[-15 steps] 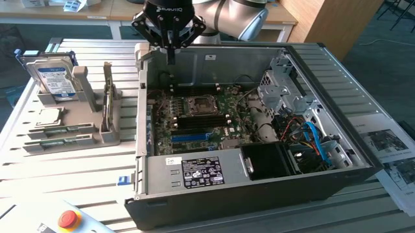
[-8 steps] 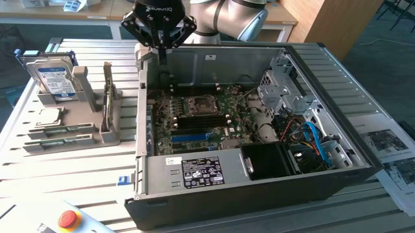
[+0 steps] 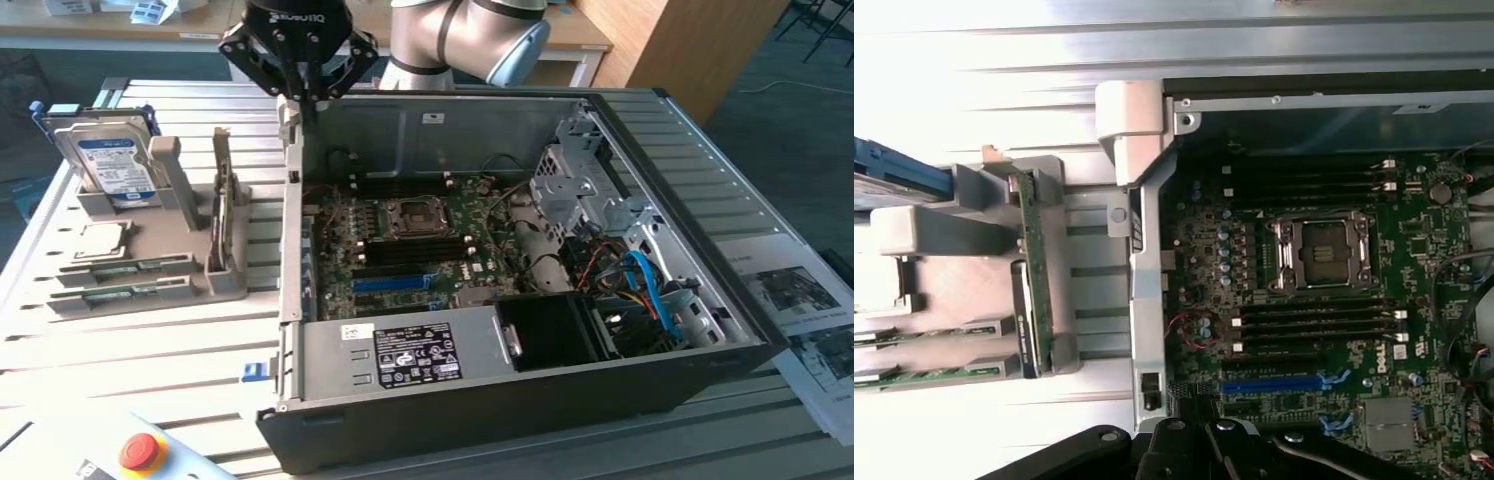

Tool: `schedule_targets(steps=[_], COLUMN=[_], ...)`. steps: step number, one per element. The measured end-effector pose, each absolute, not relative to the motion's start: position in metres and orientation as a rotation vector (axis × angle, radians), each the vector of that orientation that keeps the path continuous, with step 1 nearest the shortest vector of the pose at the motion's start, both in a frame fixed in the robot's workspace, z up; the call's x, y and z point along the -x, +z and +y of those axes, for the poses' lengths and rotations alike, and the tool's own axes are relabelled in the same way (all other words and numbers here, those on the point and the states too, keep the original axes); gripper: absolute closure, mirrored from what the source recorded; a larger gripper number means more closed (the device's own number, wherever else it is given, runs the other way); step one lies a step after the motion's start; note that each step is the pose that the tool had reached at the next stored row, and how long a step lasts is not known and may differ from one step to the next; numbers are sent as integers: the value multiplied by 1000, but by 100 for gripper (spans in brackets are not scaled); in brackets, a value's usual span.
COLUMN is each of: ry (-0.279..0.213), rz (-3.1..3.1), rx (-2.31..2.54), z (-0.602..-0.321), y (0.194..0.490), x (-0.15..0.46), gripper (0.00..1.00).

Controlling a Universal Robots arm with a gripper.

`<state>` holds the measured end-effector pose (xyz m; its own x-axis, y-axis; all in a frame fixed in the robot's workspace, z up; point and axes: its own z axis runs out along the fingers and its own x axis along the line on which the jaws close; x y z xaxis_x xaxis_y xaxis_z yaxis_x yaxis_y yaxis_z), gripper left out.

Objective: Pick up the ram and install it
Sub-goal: 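Reach for the ram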

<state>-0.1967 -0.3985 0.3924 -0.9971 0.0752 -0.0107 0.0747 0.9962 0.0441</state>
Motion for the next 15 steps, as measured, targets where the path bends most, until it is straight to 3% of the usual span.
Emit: schedule_targets(steps=[15], ry=[68], rz=[3131], rx=[-118], z=[-398], y=[392], x=[242], gripper=[90])
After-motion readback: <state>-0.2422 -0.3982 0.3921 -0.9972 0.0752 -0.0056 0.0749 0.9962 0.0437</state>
